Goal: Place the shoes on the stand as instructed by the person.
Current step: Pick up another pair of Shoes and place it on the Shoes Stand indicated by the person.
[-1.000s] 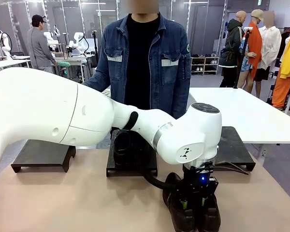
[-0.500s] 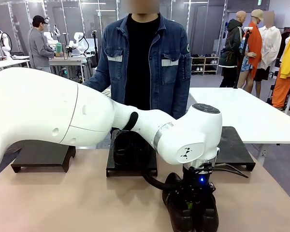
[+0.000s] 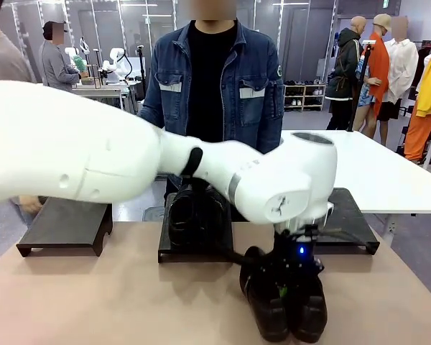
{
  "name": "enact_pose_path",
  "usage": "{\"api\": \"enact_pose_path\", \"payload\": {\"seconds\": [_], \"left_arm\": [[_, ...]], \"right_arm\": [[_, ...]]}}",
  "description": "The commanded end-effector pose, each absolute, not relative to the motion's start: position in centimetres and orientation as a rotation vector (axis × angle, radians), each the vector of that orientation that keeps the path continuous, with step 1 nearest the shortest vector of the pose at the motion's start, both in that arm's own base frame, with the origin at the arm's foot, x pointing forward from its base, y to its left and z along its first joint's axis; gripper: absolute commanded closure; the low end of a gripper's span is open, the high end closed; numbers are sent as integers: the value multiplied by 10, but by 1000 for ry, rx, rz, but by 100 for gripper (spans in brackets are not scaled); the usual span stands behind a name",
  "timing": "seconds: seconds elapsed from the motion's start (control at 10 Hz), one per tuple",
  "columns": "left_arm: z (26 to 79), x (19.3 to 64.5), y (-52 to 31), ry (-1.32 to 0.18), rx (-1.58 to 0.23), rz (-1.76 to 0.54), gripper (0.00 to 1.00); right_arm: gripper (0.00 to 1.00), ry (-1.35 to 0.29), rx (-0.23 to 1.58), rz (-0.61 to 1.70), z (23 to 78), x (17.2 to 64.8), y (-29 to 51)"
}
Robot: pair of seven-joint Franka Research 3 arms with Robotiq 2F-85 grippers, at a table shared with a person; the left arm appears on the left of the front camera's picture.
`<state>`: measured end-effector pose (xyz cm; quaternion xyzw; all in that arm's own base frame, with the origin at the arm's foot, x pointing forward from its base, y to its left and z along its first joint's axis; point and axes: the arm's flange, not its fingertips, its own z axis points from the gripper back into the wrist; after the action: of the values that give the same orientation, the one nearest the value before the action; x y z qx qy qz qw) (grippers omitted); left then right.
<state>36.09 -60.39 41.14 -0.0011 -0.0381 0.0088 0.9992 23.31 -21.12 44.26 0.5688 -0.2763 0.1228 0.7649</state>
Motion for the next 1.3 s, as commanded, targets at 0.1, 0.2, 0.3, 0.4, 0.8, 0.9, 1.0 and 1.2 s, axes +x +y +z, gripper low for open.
{"api": "enact_pose_path", "payload": {"seconds": [0.1,0.2,0.3,0.4,0.8,0.9,1.0,1.2], "left_arm": [[499,346,-579,-97,74,-96,100],[515,345,-563,-91,72,-102,100],[531,344,-537,-112,69,-104,100],[543,342,-505,-128,61,-112,100],[562,320,-370,-191,30,-103,100],[565,319,-337,-170,-43,-72,100],[563,319,-303,-181,-7,-44,100],[554,320,-235,-210,-22,-43,100]], "right_arm": [[0,-626,1243,276,443,233,-213],[0,-626,1243,276,443,233,-213],[0,-626,1243,276,443,233,-213],[0,-626,1243,276,443,233,-213],[0,-626,1243,276,443,233,-213],[0,-626,1243,276,443,233,-213],[0,-626,1243,276,443,233,-213],[0,-626,1243,276,443,233,-213]]}}
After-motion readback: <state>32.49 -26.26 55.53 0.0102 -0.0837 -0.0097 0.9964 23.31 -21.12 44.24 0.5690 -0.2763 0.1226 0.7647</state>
